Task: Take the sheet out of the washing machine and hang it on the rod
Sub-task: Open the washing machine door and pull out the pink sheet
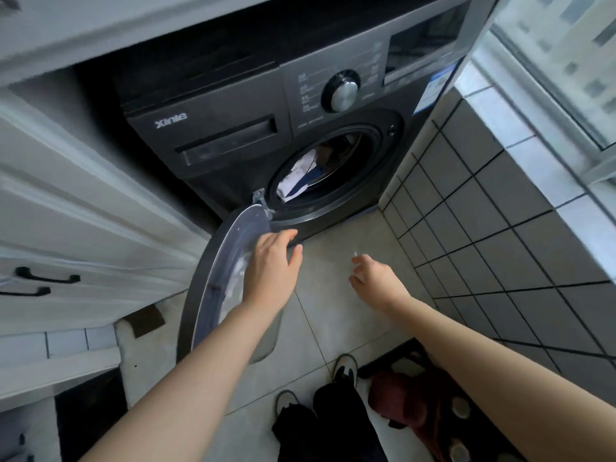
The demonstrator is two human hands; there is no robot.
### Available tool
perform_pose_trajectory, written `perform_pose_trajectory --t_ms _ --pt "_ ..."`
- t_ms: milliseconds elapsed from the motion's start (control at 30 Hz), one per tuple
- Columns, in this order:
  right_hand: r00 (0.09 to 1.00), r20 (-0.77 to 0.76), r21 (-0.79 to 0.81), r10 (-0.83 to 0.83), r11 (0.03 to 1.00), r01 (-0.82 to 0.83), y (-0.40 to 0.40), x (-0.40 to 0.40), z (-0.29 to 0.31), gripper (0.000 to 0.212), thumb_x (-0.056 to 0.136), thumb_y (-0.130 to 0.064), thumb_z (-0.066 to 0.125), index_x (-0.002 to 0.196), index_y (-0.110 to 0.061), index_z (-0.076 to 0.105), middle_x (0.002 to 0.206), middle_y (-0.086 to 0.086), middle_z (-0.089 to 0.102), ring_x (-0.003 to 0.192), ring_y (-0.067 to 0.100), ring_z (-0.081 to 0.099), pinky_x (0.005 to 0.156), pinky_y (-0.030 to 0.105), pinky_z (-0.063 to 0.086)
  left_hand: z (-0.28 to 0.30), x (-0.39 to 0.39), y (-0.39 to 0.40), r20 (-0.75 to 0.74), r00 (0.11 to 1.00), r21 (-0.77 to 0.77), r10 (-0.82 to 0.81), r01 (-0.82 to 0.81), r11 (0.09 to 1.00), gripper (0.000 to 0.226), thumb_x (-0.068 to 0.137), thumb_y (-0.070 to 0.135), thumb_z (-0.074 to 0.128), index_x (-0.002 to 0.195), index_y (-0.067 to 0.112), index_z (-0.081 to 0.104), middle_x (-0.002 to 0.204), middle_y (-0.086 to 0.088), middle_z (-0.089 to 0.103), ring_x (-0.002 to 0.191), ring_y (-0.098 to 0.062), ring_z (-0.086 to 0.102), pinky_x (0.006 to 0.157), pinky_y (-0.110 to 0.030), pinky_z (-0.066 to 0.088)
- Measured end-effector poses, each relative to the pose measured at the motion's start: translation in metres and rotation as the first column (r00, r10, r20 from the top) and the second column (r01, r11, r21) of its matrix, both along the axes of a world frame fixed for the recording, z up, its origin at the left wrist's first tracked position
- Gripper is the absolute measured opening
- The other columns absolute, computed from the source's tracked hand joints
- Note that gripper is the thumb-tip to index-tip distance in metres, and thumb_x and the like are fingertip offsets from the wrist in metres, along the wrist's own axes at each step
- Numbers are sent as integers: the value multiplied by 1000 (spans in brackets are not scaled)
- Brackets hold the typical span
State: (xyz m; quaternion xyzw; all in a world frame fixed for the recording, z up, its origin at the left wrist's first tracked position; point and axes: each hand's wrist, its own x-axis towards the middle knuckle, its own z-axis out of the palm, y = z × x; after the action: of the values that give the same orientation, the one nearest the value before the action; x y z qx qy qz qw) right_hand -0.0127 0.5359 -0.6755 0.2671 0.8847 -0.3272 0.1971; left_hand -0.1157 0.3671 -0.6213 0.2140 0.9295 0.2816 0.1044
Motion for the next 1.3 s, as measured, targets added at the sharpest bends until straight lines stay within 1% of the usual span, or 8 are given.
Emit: perform_pose_trajectory --t_ms 233,400,567,700,767,933,1133,1300 --pt "997 -14 65 78 995 -77 67 -46 -53 43 93 -25 50 132 -10 42 124 8 57 115 30 53 91 38 47 -62 -37 59 40 989 -206 -140 146 968 37 94 22 52 130 15 54 127 1 58 126 -14 41 95 -29 37" --pt "987 -51 96 151 985 -145 90 -93 -103 42 91 -26 52 128 -10 41 121 12 57 112 33 54 89 42 48 -130 -92 87 62 979 -410 -192 201 890 45 90 16 52 135 9 45 147 -5 40 138 -21 26 111 -40 32" --pt "984 -144 93 106 991 -93 105 -154 -154 40 88 -21 53 123 -5 44 113 17 59 107 36 56 85 41 48 -182 -142 110 5 963 -701 -269 195 686 59 88 24 57 140 5 36 157 -13 16 145 -32 6 116 -44 18" --pt "977 -185 62 103 994 -93 109 -199 -186 52 89 -23 57 135 -5 39 123 19 55 116 34 53 96 38 44 -219 -169 124 -87 922 -813 -377 153 562 70 92 27 50 148 2 16 158 -19 0 144 -42 1 116 -47 13" --pt "971 -219 48 99 995 -91 110 -221 -200 57 89 -26 59 137 -7 37 126 19 53 118 33 52 97 40 43 -237 -180 130 -104 925 -822 -364 126 556 72 94 25 46 150 2 6 158 -20 -6 143 -46 0 116 -50 12" --pt "943 -325 50 74 997 -61 109 -268 -218 60 90 -33 60 138 -7 34 129 18 49 115 34 51 92 37 43 -266 -199 133 -128 981 -785 -143 -12 620 80 96 33 44 150 5 -9 155 -26 -13 140 -51 6 113 -53 14" --pt "938 -347 -22 -10 1000 2 104 -314 -233 72 90 -33 60 145 -7 22 136 23 41 116 38 49 87 36 41 -284 -213 135 -114 986 -825 -125 -23 564 81 95 37 42 150 6 -9 156 -26 -6 139 -50 15 115 -55 13" --pt "950 -286 -172 -124 982 77 97 -341 -251 85 90 -34 60 150 -8 6 147 23 29 131 38 36 99 37 36 -288 -214 129 -168 943 -862 -287 1 507 49 94 21 37 142 9 35 140 -21 40 124 -39 37 108 -54 25"
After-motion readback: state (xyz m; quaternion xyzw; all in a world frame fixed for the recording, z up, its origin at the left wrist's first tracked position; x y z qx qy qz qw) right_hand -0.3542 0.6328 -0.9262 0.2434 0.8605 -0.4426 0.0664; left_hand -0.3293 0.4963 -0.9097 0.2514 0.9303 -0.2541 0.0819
